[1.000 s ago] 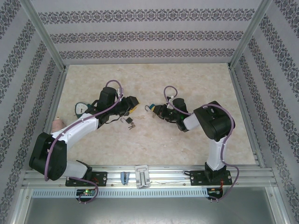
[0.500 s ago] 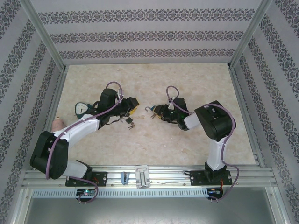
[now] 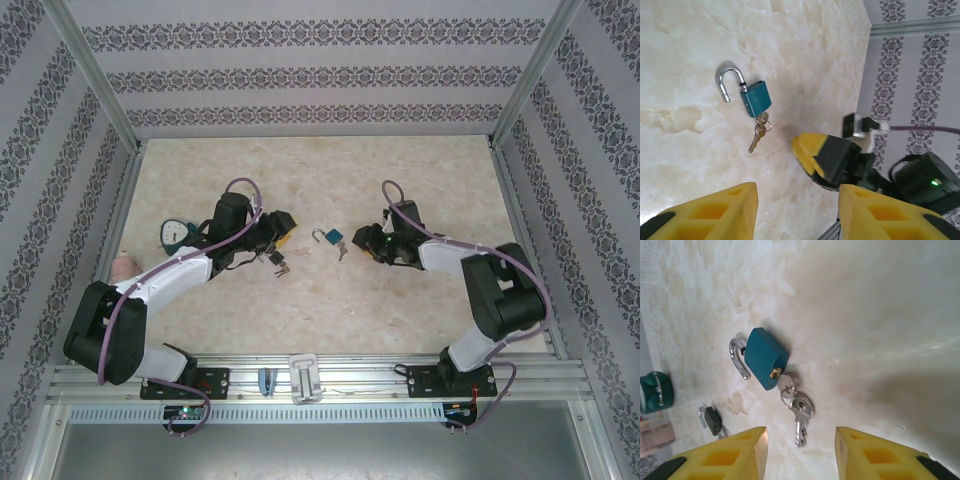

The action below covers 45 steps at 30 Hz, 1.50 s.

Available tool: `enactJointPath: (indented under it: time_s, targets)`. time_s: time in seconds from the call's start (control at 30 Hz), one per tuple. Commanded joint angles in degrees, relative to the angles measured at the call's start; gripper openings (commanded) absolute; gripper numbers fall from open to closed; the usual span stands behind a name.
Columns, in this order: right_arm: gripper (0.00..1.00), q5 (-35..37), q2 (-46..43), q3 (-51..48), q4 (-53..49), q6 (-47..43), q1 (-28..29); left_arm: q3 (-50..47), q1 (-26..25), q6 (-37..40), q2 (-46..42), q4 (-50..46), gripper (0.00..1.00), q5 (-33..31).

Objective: Unlock with the key

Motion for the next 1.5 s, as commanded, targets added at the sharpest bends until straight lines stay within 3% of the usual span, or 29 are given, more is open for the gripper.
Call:
enactJointPath:
  time_s: [0.0, 0.03, 0.07, 0.17, 0.2, 0.23, 0.4, 0.53, 0.7, 0.9, 1.0, 1.07, 1.23, 1.3, 1.4, 1.47]
  targets:
    - [0.44, 7.6, -6.6, 1.9, -12.1, -9.4, -0.1, 0.1, 1.5, 3.7, -2.6, -6.0, 0.49, -3.4]
    - [0.46, 9.4, -8.6, 2.2, -13.5, -10.8, -0.1, 0.6, 1.8, 4.9, -3.2, -8.7, 0.5, -5.1]
    - [0.59, 11.4, -10.6, 2.6, -14.9, -12.2, -0.1, 1.2, 2.2, 6.1, -3.9, -11.3, 0.52, -6.5]
    - [0.68, 16.3, -14.7, 4.1, -18.3, -16.2, -0.2, 3.5, 3.4, 9.8, -5.4, -20.0, 1.0, -11.3]
    - [0.78, 17.7, -15.7, 4.6, -19.3, -17.5, -0.3, 4.4, 3.8, 11.6, -5.7, -22.8, 1.0, -12.7]
    - [0.98, 18.9, -16.4, 4.9, -19.9, -18.6, -0.4, 5.3, 4.3, 13.1, -5.9, -25.1, 1.0, -14.1]
    - [0.98, 29.5, -19.9, 6.9, -22.6, -22.9, -0.2, 11.7, 5.0, 21.5, -6.1, -37.2, 1.0, -24.7]
    - [0.98, 41.7, -21.7, 8.0, -22.2, -27.1, -0.1, 13.4, 5.1, 28.4, -7.5, -38.6, 1.0, -36.4]
    - [0.98, 57.1, -23.7, 2.4, -9.5, -36.9, -0.2, 4.8, 5.2, 41.9, -13.8, -23.3, 0.99, -53.2]
    - [0.98, 67.2, -21.1, -7.4, 12.4, -45.0, -1.2, -5.2, 8.0, 52.3, -16.4, -6.5, 0.99, -61.2]
    - [0.98, 65.4, -19.7, -13.8, 26.4, -46.8, -2.7, -8.5, 11.3, 52.4, -14.4, -1.5, 0.99, -60.9]
    - [0.98, 65.2, -17.3, -16.2, 32.7, -48.0, -3.6, -12.4, 12.6, 56.1, -12.1, 7.3, 1.0, -59.8]
    - [0.98, 59.8, -11.0, -20.6, 44.9, -49.5, -5.7, -20.1, 14.9, 61.7, -3.2, 27.7, 0.99, -56.4]
    - [0.98, 58.1, -10.9, -22.4, 49.4, -50.0, -6.1, -22.1, 15.6, 60.7, 0.2, 34.0, 0.99, -55.5]
    - [0.98, 53.8, -8.7, -26.1, 55.8, -47.8, -8.8, -21.3, 16.6, 63.0, 2.2, 35.4, 0.99, -52.8]
    - [0.98, 51.3, -7.9, -27.2, 58.4, -48.1, -9.5, -24.9, 17.7, 63.3, 5.9, 46.8, 1.0, -51.2]
